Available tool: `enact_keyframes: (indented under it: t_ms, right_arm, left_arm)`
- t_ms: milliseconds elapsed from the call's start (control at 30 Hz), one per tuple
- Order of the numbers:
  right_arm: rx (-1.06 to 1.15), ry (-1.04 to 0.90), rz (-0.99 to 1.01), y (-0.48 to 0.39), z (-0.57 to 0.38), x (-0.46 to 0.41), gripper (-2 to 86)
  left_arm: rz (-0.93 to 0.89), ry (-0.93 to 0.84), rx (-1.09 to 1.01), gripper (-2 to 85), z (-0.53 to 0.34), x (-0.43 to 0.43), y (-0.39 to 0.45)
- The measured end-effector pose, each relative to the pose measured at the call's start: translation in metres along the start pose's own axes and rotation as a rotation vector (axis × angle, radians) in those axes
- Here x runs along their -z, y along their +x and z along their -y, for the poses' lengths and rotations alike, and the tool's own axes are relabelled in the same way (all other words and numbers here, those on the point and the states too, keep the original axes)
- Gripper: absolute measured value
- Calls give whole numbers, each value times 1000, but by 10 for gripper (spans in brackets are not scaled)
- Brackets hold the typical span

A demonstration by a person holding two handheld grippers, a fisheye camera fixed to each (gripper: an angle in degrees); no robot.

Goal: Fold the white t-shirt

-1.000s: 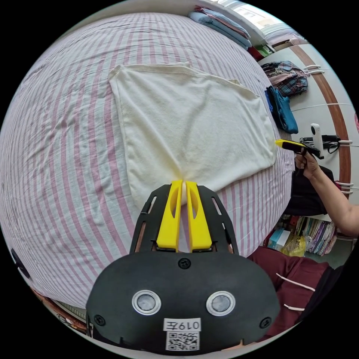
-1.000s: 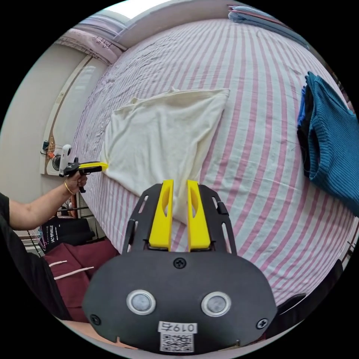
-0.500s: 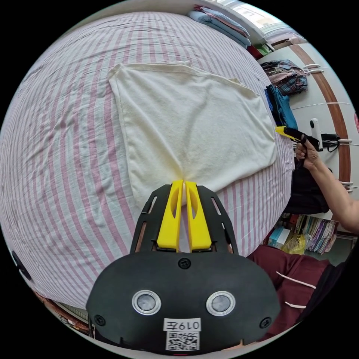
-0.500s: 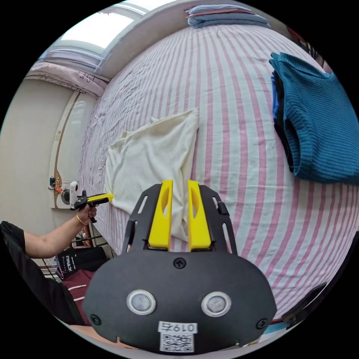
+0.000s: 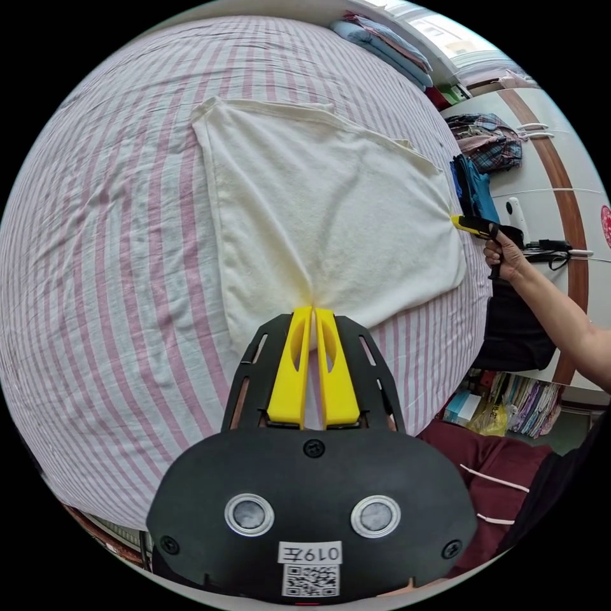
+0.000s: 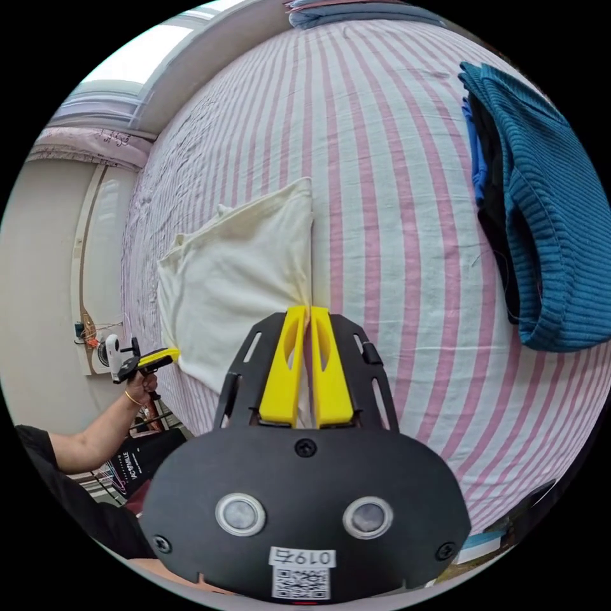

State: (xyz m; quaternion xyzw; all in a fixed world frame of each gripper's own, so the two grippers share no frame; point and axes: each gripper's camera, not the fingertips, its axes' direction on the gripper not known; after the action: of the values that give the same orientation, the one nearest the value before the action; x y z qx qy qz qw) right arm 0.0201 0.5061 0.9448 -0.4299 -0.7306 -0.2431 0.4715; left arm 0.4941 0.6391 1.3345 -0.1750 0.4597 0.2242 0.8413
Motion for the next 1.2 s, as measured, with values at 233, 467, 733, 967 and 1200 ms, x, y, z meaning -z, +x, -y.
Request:
enact_keyframes:
  t_ms: [233,467,733,967,1200]
  right_arm:
    - [38,92,-28,-2,-28,18,47]
    - [108,-9,-109,-9,-62,-10,2]
    - [7,84,-55,5,-92,-13,-5]
    - [-60,108,-49,11,-116,-23,5]
    - [186,-31,-191,-4,-124,-53,87]
  left_arm:
    - [41,38,-29,8,-5,5,-5]
    - [118,56,147,9,-25,0,-40]
    - [184,113,210,12,-46,0,-53]
    - [202,154,314,26,-60,-4,-72]
    - [-34,224,244,125,-88,-16,-95]
